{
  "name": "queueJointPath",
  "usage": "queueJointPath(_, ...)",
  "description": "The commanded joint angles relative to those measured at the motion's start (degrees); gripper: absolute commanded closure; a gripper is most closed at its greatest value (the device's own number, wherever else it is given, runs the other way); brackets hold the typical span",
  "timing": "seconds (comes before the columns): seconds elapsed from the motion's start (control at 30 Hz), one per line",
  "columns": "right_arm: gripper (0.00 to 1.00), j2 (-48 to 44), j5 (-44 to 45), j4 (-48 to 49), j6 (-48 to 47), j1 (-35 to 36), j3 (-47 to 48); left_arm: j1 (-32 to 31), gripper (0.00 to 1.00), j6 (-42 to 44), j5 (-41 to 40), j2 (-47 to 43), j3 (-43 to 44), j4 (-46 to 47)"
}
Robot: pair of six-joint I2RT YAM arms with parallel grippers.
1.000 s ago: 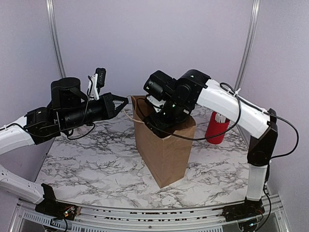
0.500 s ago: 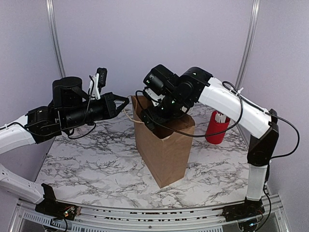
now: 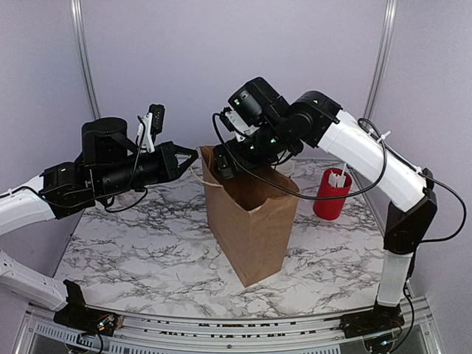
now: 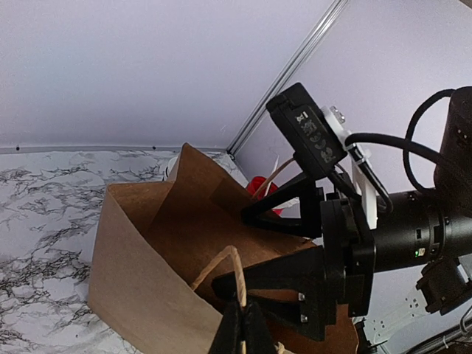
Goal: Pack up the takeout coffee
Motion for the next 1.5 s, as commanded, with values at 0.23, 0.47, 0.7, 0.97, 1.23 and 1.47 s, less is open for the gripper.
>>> queueJointPath(0.23,0.07,-4.82,2.49,6.53,-1.75,0.41,1.72,0.23,0.97,-0.41,-0.88,0.32,1.81,-0.9)
queueJointPath(0.47,0.07,-7.8,1.62,13.5,-2.68,0.45,-0.7,0.26,0.91,-0.5,-0.93,0.21,1.97,-0.92)
queueJointPath(0.7,0.06,-11.55,-4.44,24.37,-3.64,0.37,-5.3,0.23,0.8,-0.23,-1.08,-0.28,1.89,-0.95)
queueJointPath(0.97,0.05,-13.8,-6.43,30.54,-3.82,0.32,-8.31,0.28,0.73,0.02,-1.21,-0.91,1.85,-1.12)
queueJointPath(1.23,0.05,-18.19,-3.48,31.94,-2.43,-1.96,-12.78,0.23,0.38,1.26,-2.63,-3.07,2.2,-1.57)
queueJointPath(1.47,0.05,-22.54,-2.2,32.07,-1.64,-5.42,-16.31,0.25,0.02,3.61,-6.86,-6.74,1.54,-2.22)
